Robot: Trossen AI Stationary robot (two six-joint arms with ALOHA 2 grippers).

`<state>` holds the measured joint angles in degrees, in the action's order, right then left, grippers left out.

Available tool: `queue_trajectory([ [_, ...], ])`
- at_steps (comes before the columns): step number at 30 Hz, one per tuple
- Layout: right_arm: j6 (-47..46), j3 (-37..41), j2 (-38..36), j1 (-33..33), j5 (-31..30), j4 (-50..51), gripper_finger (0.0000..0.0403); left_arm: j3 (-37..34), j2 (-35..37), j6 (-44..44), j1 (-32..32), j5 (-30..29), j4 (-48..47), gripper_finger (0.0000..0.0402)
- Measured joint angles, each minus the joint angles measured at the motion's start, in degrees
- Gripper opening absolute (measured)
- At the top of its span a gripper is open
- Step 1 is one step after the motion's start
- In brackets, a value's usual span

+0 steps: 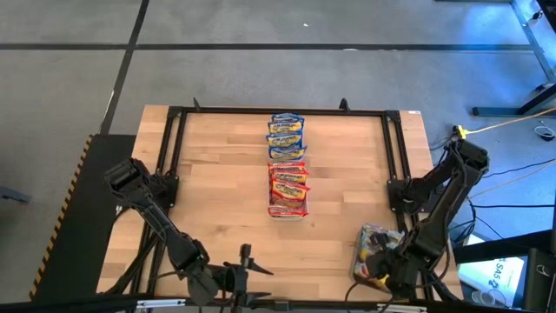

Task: Sort Maruchan noodles
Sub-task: Put the light blue noodle pack into the black bin

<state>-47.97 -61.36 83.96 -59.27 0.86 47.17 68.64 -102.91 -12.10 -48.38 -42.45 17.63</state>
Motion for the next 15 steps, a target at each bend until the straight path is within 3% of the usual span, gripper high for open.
queue_trajectory([
  [9,0.27,0.0,1.93,0.02,0.46,-4.36,0.0078,0.0,0.0,0.0,0.0,0.12,-0.01,0.0221],
  [15,0.61,-0.04,5.85,0.09,4.03,-9.0,0.0078,-0.02,0.0,0.0,0.0,0.15,-0.01,0.0221],
])
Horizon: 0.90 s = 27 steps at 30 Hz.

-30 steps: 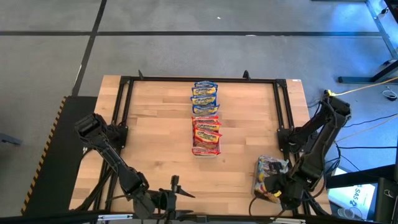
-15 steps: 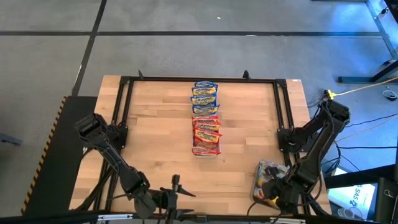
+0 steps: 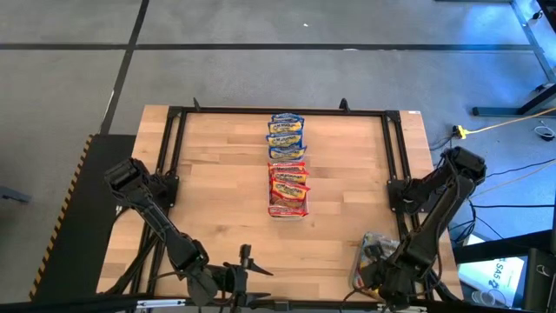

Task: Sort Maruchan noodles
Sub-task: Put the light blue noodle pack into the black bin

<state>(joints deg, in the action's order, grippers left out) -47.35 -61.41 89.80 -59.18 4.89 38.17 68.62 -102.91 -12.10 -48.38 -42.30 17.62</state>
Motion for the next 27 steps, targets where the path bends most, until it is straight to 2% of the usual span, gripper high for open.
queue_trajectory([
  [4,-0.01,-0.09,1.34,-0.03,1.61,-1.7,0.0078,0.0,0.0,0.0,0.0,-0.01,0.0,0.0221],
  [17,-2.29,4.81,2.21,-0.11,0.26,-2.42,0.0078,0.0,0.0,0.0,0.0,-0.01,-0.02,0.0221],
  [27,-2.37,5.22,2.23,-0.07,0.14,-0.83,0.0087,0.0,0.0,0.08,0.24,0.01,-0.01,0.0221],
])
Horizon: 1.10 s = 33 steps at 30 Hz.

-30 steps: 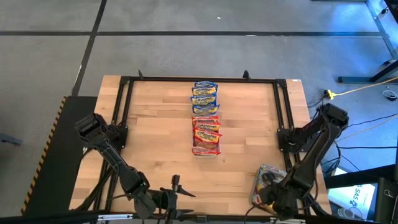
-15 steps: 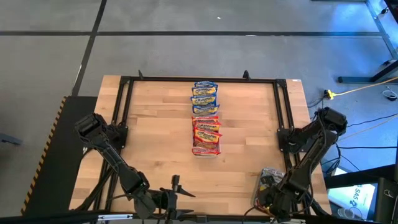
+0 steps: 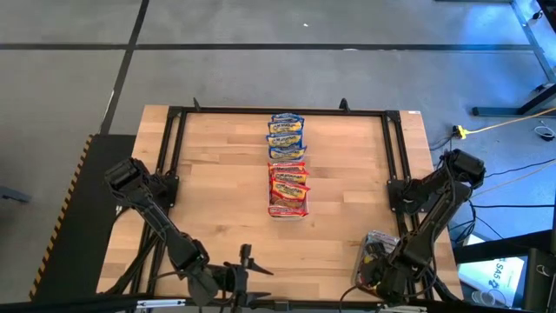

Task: Sort Maruchan noodles
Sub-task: Put the light blue noodle pack into the black bin, then adjust the black bin

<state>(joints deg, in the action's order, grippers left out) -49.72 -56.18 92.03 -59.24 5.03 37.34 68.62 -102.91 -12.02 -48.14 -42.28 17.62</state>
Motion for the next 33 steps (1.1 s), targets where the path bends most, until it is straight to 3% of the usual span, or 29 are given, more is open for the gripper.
queue_trajectory([
  [7,-1.59,0.12,0.11,0.0,-0.72,0.03,0.0162,0.0,0.0,0.05,0.42,-0.02,0.0,0.0221],
  [14,-1.44,-3.06,-0.15,2.85,7.23,6.65,0.0226,0.0,0.0,0.12,0.42,-0.02,-0.01,0.0221],
  [20,-2.59,-7.49,-0.27,2.6,9.52,15.43,0.0223,0.0,0.0,0.12,0.4,0.0,-0.01,0.0221],
  [29,-7.53,-17.27,-0.35,3.52,9.78,18.58,0.0203,0.0,0.0,0.12,0.94,0.0,-0.01,0.0221],
  [31,-7.53,-18.95,-0.43,3.54,6.02,18.63,0.0197,0.0,0.0,0.12,0.97,0.0,-0.01,0.0221],
  [33,-7.51,-19.39,-0.44,3.92,-1.81,18.29,0.0189,0.0,0.0,0.14,1.01,0.0,-0.01,0.0221],
])
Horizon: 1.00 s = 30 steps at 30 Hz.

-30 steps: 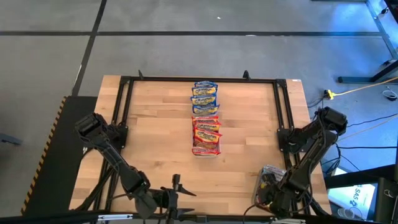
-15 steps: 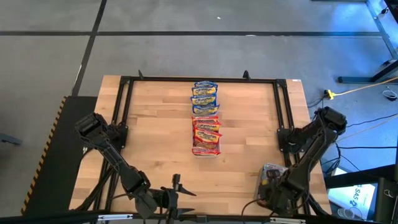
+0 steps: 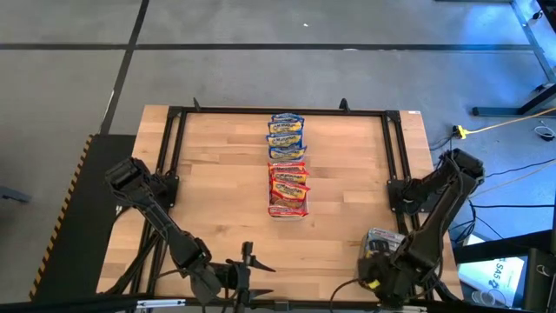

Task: Sort Maruchan noodles
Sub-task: Adjust the black bin

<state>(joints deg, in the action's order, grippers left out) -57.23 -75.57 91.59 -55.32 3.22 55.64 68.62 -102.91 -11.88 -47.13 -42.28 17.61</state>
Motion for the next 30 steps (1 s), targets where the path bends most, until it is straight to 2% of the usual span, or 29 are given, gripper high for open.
queue_trajectory([
  [4,-1.91,2.06,0.17,1.87,-11.97,-2.65,0.0172,0.0,0.0,0.0,0.35,0.02,0.0,0.0221],
  [6,-2.45,4.23,0.53,3.08,-14.65,-6.37,0.0164,0.0,0.0,-0.02,0.63,0.0,0.0,0.0221],
  [9,-2.36,7.62,0.59,3.76,-15.16,-10.59,0.0149,0.0,0.0,-0.04,0.79,-0.02,0.0,0.0221],
  [13,-3.15,11.89,0.59,3.64,-13.77,-13.12,0.0121,-0.02,0.0,-0.02,0.74,0.0,0.0,0.0221],
  [17,-3.96,14.66,0.59,3.6,-9.4,-14.89,0.009,-0.02,-0.01,0.0,0.76,0.0,0.0,0.0221],
  [26,3.34,14.84,0.55,3.6,3.58,-15.17,0.0044,-0.02,-0.02,0.0,1.23,0.0,0.0,0.0221],
  [28,4.83,14.84,0.55,3.6,5.14,-15.19,0.0039,-0.02,-0.02,-0.02,1.27,0.0,0.02,0.0221],
  [30,5.35,14.82,0.55,3.61,4.04,-15.61,0.0035,-0.02,-0.02,-0.02,1.27,0.0,0.01,0.0221],
])
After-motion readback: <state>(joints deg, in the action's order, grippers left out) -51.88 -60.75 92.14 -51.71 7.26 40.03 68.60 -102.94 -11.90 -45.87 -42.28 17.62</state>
